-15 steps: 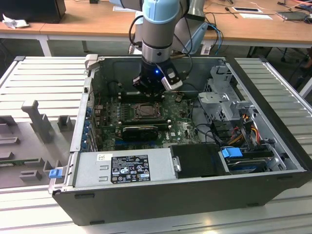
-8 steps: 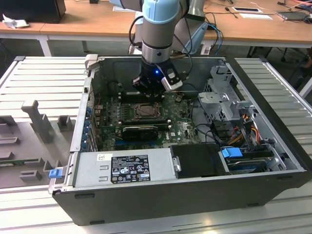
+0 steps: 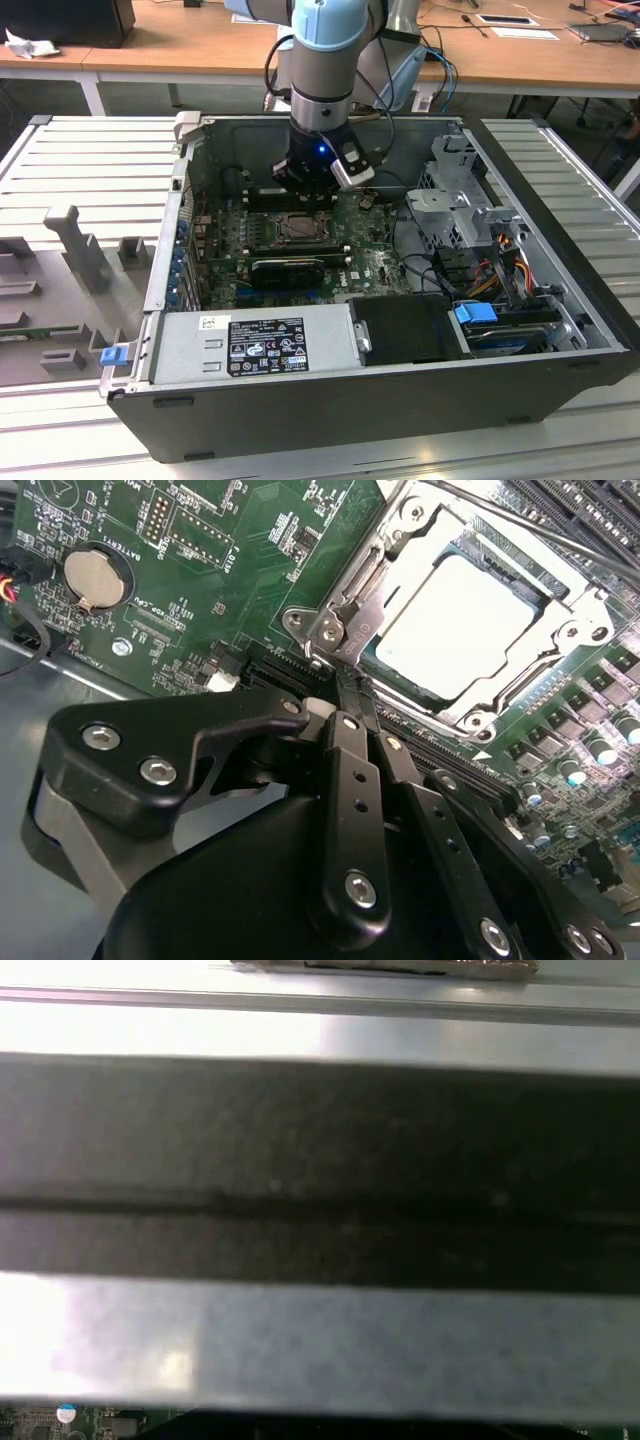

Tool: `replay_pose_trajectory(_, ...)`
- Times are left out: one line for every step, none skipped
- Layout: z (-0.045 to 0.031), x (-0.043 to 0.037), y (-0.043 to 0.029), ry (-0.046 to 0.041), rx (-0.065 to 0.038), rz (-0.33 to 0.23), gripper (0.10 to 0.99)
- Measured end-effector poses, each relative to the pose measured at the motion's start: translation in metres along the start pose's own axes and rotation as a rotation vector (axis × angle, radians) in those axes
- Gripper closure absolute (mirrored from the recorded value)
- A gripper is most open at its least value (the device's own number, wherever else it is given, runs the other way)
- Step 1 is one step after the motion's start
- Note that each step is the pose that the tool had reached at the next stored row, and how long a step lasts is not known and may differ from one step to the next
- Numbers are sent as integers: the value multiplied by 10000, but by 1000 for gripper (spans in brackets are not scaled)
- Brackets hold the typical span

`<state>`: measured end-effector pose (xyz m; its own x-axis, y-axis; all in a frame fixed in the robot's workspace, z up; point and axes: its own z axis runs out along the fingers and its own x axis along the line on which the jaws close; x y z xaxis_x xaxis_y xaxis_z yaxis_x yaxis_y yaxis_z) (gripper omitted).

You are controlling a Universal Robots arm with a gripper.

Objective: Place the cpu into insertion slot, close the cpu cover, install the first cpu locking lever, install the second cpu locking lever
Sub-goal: 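Install the first cpu locking lever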

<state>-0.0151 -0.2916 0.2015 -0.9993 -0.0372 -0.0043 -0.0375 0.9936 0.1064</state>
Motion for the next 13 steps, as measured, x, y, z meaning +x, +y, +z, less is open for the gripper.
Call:
replay_pose_trajectory(3, 0, -2, 1, 5, 0, 980)
replay_pose_trajectory(4, 0, -2, 2, 6, -1, 980)
replay_pose_trajectory(4, 0, -2, 2, -1, -1, 980)
replay_pose_trajectory(5, 0, -1, 1, -12, 0, 980)
replay_pose_trajectory(1, 0, -1, -1, -15, -1, 980)
replay_pose_trajectory(-7, 0, 0, -2, -17, -1, 980)
replay_pose_trajectory(-19, -1, 2, -2, -19, -1, 980)
replay_pose_trajectory(-41, -1, 4, -1, -16, -1, 980)
replay_pose_trajectory(-70, 0, 7, 0, -14, -1, 980)
replay_pose_trajectory(-124, -1, 13, 1, -6, -2, 980)
replay_pose_trajectory(-160, -1, 17, 1, 2, -2, 980)
replay_pose_trajectory(-172, -1, 18, 2, 7, -2, 980)
replay_pose_trajectory(-172, -1, 18, 0, 8, -3, 980)
